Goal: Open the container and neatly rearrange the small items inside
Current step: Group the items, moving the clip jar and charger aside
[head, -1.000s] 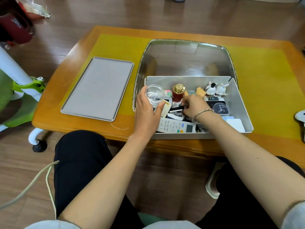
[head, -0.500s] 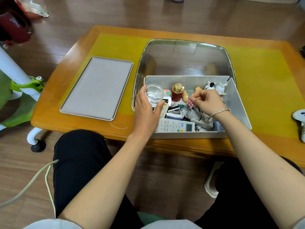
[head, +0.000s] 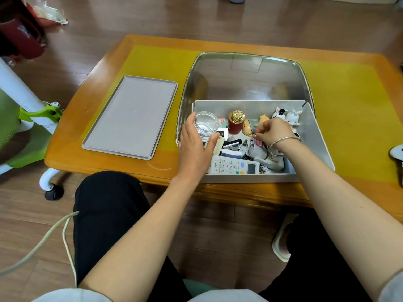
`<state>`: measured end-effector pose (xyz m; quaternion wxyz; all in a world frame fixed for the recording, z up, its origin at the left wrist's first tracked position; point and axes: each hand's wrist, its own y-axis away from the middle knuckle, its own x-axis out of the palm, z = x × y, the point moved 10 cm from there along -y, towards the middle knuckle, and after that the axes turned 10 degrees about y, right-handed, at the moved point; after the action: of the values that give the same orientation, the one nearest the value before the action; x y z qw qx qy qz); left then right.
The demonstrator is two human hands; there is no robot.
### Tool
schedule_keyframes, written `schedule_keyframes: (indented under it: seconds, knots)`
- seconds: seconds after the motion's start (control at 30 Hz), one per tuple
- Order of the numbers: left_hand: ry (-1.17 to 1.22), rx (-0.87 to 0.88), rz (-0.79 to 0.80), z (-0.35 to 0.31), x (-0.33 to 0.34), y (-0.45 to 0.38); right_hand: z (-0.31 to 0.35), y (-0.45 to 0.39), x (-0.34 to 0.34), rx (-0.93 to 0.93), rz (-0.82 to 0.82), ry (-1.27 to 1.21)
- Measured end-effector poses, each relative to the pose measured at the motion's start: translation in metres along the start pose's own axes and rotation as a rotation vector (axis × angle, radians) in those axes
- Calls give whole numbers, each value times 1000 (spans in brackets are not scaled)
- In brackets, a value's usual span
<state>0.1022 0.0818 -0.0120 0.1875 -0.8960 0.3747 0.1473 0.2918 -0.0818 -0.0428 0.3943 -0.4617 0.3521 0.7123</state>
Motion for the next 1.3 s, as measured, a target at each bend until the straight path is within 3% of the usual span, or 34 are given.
schedule_keyframes:
  seconds: [0.37, 0.73, 0.83, 0.93, 1.1, 1.3]
  knots:
    - [-20, -8, -4, 1, 1, 0, 38, 7, 33, -220, 255, 222]
    - [-25, 0, -1, 0, 1, -1, 36, 13, 21, -242, 58, 261]
    - [-24, -6, 4, 1, 1, 0, 31, 16, 8, -217, -27, 165]
    - [-27, 14, 11, 0, 2, 0, 19, 20, -10, -104, -141, -127]
    - [-107, 10, 73, 4, 9, 1, 16, 37, -17, -63, -90, -481]
    - [-175, 39, 86, 3, 13, 0, 17, 48, -31, -114, -174, -489]
